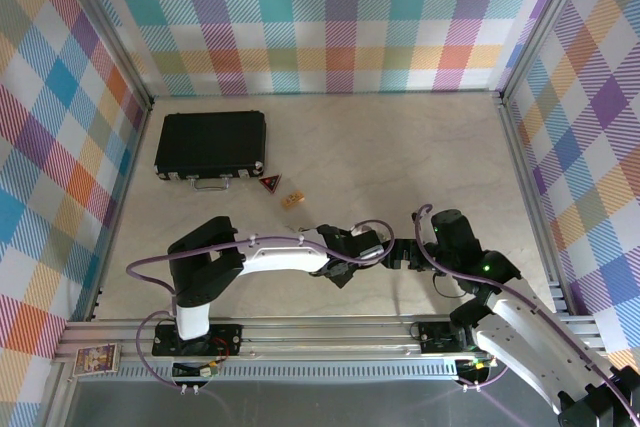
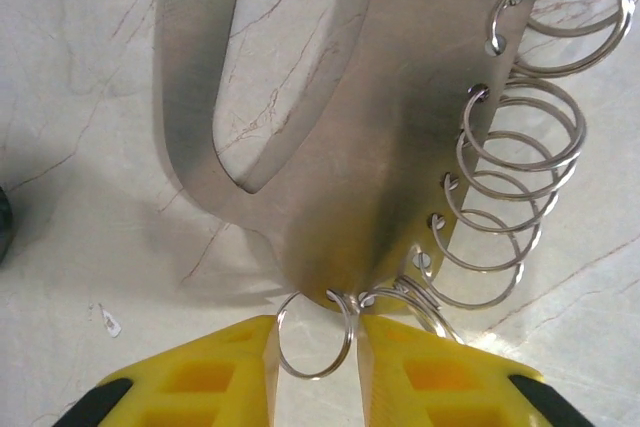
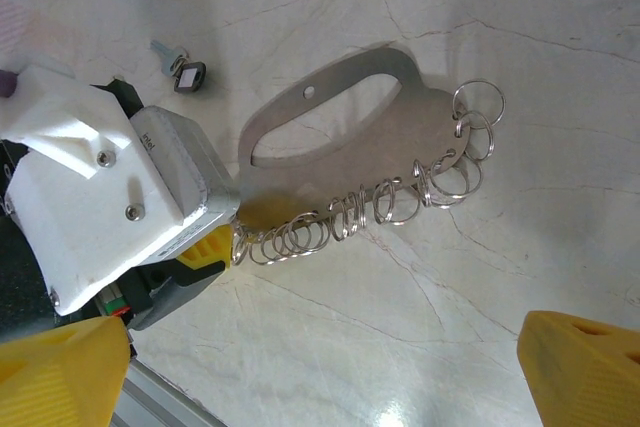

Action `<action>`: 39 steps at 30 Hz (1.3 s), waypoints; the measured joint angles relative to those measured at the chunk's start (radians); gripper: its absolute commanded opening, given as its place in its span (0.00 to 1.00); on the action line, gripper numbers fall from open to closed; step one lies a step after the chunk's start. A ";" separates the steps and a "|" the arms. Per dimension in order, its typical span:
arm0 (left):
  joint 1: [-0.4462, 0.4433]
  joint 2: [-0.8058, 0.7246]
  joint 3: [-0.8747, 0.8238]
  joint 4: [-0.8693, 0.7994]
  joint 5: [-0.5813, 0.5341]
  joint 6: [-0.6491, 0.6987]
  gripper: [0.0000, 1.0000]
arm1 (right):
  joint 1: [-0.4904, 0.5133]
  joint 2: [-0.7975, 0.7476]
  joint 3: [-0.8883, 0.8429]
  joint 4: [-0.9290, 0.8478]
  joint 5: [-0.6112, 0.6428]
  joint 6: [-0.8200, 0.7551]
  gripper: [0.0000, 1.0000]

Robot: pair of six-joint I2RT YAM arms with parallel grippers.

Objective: Put the keys on the keyring

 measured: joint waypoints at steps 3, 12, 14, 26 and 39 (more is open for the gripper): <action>-0.002 0.005 0.002 -0.002 -0.011 0.000 0.28 | 0.000 0.000 0.000 -0.003 0.006 0.000 0.99; -0.012 0.027 0.018 -0.033 -0.039 0.014 0.28 | 0.000 -0.008 -0.003 -0.023 0.027 0.000 0.99; -0.015 0.035 0.025 -0.045 -0.042 0.015 0.27 | 0.000 -0.012 -0.007 -0.028 0.033 0.000 0.99; -0.024 0.051 0.041 -0.072 -0.068 0.027 0.23 | -0.001 -0.017 -0.011 -0.045 0.045 0.000 0.99; -0.029 0.062 0.049 -0.087 -0.090 0.041 0.20 | -0.001 -0.024 -0.014 -0.053 0.052 0.000 0.99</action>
